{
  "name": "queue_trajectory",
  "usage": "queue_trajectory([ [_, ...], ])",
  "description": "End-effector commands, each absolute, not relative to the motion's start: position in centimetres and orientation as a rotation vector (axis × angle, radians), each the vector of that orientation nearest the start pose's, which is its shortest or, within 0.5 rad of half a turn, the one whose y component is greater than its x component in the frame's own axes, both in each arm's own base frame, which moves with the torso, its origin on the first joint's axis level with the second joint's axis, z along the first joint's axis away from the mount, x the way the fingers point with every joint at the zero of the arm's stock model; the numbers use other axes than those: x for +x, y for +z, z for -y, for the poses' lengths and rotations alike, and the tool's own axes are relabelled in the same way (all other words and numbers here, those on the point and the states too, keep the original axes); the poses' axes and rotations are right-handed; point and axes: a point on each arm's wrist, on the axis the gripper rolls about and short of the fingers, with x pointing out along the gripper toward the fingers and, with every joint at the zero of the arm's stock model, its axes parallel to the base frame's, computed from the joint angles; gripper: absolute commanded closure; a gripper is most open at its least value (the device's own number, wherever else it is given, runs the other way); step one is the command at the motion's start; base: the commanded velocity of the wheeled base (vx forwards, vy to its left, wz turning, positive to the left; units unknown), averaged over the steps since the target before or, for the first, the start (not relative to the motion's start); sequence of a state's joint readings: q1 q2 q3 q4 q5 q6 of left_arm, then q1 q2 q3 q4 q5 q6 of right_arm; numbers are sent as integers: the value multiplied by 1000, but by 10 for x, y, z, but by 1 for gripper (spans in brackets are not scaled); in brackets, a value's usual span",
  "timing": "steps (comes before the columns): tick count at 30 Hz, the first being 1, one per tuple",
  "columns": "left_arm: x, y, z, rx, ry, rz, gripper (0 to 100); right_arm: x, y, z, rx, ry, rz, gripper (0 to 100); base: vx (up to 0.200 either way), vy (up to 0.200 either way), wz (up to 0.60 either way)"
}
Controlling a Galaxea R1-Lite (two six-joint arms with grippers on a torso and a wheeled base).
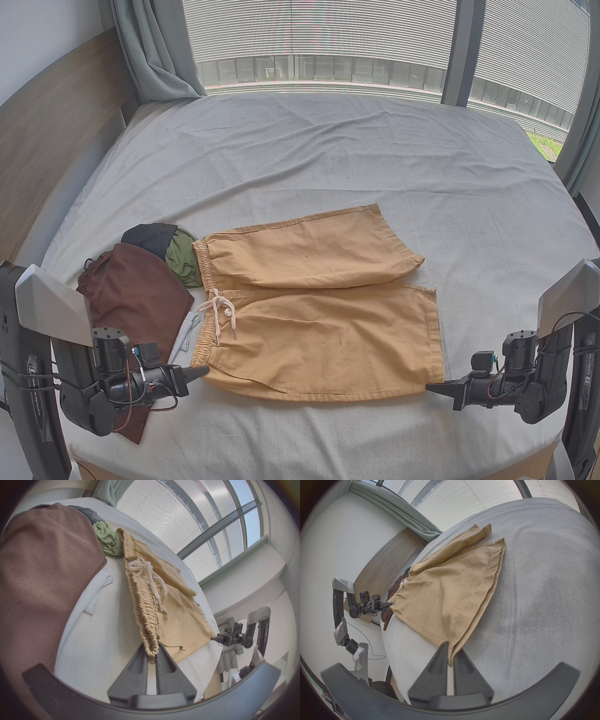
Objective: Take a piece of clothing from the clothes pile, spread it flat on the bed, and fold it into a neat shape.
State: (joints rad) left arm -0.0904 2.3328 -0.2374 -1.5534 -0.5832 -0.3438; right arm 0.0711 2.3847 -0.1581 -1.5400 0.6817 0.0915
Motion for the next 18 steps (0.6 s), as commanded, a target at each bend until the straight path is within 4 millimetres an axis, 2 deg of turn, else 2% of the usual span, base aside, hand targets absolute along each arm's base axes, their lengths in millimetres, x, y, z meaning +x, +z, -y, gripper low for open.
queue_trajectory([
  [1, 256, -22, 31, -440, -568, -668, 100, 241, -37, -31, 287, 696, -704, 100, 0, 0, 0],
  [7, 238, -27, 23, -379, -604, -707, 100, 230, -37, -30, 249, 709, -724, 100, 0, 0, 0],
  [12, 233, -28, 18, -357, -647, -705, 100, 221, -38, -30, 242, 715, -751, 100, 0, 0, 0],
  [18, 234, -34, 17, -353, -650, -717, 100, 221, -38, -30, 240, 715, -751, 100, 0, 0, 0],
])
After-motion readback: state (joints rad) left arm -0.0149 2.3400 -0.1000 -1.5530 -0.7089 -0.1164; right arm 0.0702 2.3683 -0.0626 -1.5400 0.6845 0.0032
